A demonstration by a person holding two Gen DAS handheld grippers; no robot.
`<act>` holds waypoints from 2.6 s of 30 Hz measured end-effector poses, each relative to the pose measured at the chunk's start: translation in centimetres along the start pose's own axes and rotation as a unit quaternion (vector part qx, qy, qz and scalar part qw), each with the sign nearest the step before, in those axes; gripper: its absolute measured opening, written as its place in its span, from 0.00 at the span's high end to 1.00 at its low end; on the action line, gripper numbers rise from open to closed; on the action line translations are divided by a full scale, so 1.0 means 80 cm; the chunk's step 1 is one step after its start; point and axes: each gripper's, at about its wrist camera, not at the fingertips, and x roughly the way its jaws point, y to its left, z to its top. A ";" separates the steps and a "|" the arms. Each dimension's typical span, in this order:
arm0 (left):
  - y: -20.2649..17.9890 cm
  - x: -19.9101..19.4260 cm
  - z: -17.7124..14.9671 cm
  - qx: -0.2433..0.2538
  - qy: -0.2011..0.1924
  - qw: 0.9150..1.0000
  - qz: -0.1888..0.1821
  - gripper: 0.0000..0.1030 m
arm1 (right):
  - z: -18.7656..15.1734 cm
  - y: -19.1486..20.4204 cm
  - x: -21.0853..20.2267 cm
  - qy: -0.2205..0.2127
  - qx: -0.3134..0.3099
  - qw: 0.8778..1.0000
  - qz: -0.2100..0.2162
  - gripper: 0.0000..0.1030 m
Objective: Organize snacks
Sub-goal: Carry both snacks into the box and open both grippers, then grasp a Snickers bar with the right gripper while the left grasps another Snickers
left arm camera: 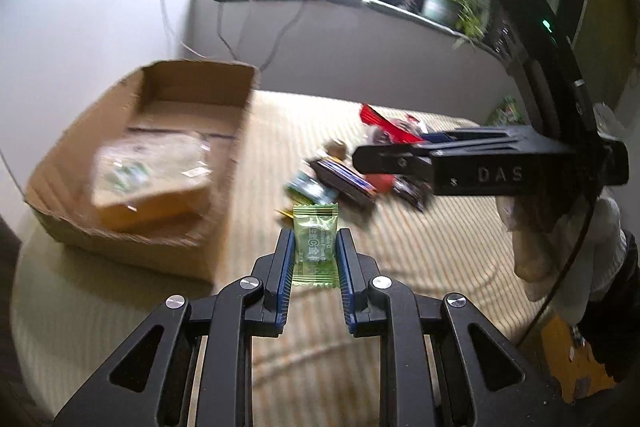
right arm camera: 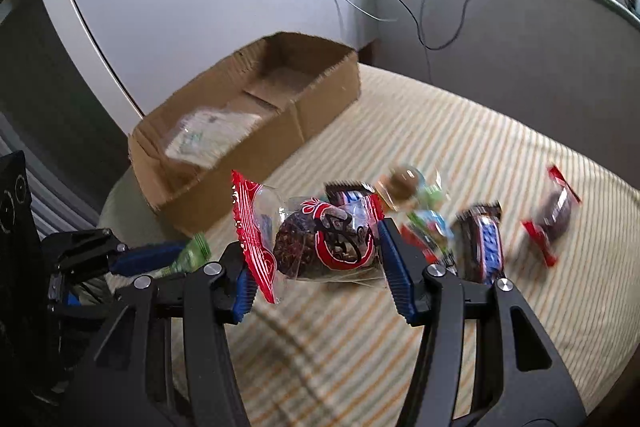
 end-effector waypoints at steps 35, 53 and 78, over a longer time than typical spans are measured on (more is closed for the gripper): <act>0.136 -0.002 0.049 -0.068 -0.047 0.991 0.107 0.80 | 0.117 0.088 0.132 0.016 -0.078 0.997 0.011 0.44; 0.129 -0.013 0.052 -0.071 -0.057 0.990 0.110 0.60 | 0.115 0.075 0.101 -0.006 -0.069 0.998 0.007 0.27; 0.027 -0.005 0.048 -0.016 -0.045 0.999 0.020 0.60 | 0.026 -0.049 -0.012 -0.037 -0.009 0.998 -0.046 0.27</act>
